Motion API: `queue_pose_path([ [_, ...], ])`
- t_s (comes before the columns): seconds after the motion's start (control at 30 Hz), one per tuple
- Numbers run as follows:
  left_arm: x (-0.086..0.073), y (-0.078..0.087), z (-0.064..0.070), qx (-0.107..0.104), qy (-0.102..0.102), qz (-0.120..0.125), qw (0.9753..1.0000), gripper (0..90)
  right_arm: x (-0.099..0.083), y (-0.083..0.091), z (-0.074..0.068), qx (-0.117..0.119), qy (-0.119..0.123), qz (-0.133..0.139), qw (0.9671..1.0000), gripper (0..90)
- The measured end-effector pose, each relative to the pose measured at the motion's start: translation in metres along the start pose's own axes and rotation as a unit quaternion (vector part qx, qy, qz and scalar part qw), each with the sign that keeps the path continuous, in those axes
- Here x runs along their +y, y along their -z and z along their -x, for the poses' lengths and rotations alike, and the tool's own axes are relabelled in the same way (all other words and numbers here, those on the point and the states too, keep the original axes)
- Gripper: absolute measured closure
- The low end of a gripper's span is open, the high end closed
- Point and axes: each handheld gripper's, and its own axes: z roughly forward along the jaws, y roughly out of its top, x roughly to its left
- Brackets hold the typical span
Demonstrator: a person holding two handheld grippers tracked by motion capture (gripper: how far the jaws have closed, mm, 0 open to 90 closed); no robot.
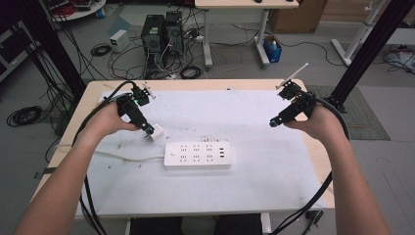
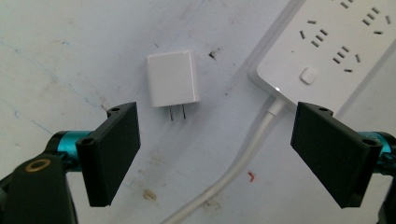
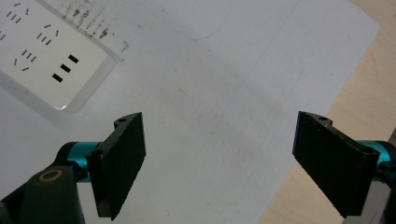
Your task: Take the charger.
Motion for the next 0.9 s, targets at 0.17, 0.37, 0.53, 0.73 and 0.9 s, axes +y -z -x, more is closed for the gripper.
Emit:
queue_pose_path([
  [0.17,0.002,-0.02,-0.008,-0.009,0.021,-0.01,0.9997,15.9,-0.001,0.0,-0.001,0.001,-0.002,0.003,1.0,16.7],
  [0.37,0.004,-0.042,-0.016,-0.006,0.038,-0.019,0.9991,15.9,-0.002,0.002,-0.002,0.001,-0.004,0.006,1.0,16.7],
  [0.53,0.004,-0.061,-0.021,-0.001,0.042,-0.034,0.9985,16.1,-0.003,0.002,-0.003,-0.001,-0.003,0.001,1.0,16.7],
  [0.73,0.002,-0.081,-0.027,-0.006,0.053,-0.037,0.9979,19.6,-0.003,0.001,-0.004,-0.003,-0.003,0.003,1.0,16.7],
  [0.9,0.003,-0.087,-0.029,-0.003,0.057,-0.043,0.9974,22.5,-0.003,0.001,-0.002,-0.002,-0.002,0.004,1.0,16.7],
])
